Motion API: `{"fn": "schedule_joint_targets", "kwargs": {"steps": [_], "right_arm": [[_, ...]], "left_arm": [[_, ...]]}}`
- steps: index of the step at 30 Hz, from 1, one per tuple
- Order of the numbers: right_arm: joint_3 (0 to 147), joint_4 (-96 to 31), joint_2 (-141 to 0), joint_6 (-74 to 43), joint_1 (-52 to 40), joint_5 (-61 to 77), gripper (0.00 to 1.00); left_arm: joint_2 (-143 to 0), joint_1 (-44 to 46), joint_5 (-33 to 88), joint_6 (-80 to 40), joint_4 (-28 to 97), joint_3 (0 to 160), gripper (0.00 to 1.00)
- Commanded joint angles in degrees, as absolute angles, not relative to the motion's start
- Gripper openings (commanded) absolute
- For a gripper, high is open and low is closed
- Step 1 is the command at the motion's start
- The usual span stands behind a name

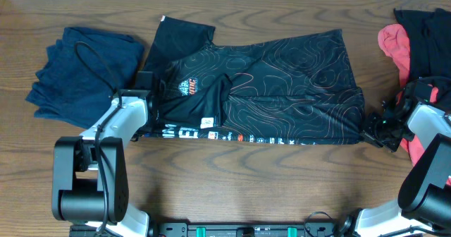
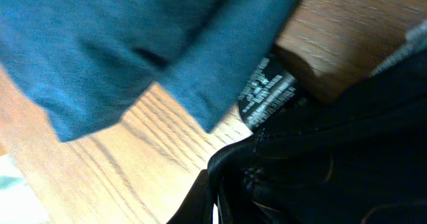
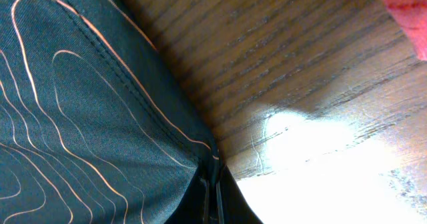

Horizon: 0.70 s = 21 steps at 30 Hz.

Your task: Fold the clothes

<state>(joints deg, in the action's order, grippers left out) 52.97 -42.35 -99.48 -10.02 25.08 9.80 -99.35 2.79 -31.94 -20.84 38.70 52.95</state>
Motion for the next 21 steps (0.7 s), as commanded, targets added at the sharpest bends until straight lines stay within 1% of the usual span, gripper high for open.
{"fn": "schedule_joint_targets", "kwargs": {"steps": [1,5,9,14,21], "right_arm": [[51.7,-43.1,-99.7,-11.0,26.6,5.1,0.01],[51.7,-44.8,-99.7,-15.0,28.6,0.8,0.01],[51.7,-46.9,-99.7,-15.9,31.6,0.6,0.01],[51.7,-49.8,-99.5,-16.8,34.6,0.6,0.01],[51.7,-53.7,-95.5,-18.0,35.6,-0.2,0.01]], "left_arm": [[-100.0,2.2,-35.0,-21.8,39.3,52.8,0.06],[-100.0,2.2,-32.1,-23.4,42.8,52.8,0.06],[-100.0,2.2,-23.4,-27.1,49.8,52.8,0.06],[-100.0,2.3,-13.5,-27.1,56.4,52.8,0.06],[-98.3,2.7,-14.6,-28.4,62.0,52.8,0.06]]}}
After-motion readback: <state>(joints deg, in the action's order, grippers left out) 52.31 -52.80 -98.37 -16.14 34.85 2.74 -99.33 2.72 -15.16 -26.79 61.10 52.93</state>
